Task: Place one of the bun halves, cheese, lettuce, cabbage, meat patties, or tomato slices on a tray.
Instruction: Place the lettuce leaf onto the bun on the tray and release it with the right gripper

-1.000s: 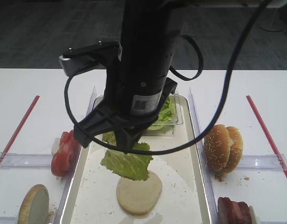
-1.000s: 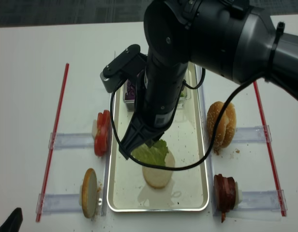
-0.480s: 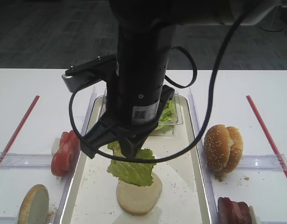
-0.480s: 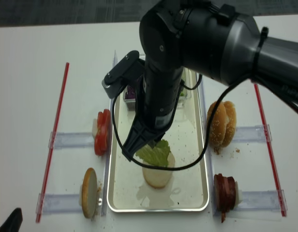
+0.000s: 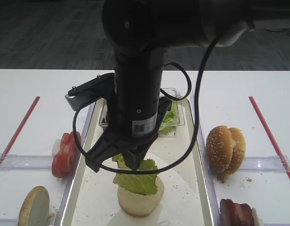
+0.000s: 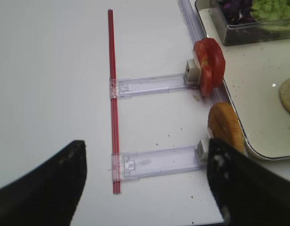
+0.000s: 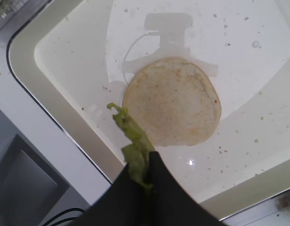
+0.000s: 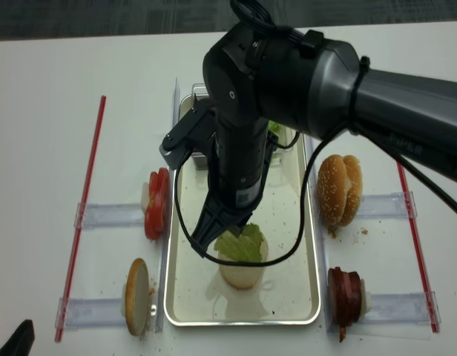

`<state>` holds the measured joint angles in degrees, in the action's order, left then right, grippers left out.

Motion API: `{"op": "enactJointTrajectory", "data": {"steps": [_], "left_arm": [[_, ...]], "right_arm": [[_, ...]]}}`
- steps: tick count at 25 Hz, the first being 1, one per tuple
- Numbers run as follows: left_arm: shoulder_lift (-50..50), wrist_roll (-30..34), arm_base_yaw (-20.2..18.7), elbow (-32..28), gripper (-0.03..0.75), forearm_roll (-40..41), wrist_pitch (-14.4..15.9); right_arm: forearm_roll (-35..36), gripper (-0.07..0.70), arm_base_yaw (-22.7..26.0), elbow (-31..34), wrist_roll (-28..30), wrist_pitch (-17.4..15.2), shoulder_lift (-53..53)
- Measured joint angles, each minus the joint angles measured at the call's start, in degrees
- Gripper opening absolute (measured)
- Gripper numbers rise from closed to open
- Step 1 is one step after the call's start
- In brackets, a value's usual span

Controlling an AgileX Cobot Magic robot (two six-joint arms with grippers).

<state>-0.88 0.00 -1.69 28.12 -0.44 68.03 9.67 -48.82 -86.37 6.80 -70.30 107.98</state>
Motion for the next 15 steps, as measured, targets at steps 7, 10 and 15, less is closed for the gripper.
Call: {"op": "enactJointTrajectory", "data": {"steps": [7, 10, 15], "left_arm": [[0.0, 0.0, 0.0, 0.0, 0.491, 0.0, 0.0], [0.0, 0.0, 0.0, 0.0, 0.491, 0.0, 0.0], [0.0, 0.0, 0.0, 0.0, 0.491, 0.0, 0.0]], "right_arm": [[0.1, 0.042, 0.0, 0.0, 1.4, 0.2, 1.4], [0.1, 0.042, 0.0, 0.0, 1.4, 0.2, 2.3], [0.1, 0.042, 0.0, 0.0, 2.6, 0.3, 3.8]]}}
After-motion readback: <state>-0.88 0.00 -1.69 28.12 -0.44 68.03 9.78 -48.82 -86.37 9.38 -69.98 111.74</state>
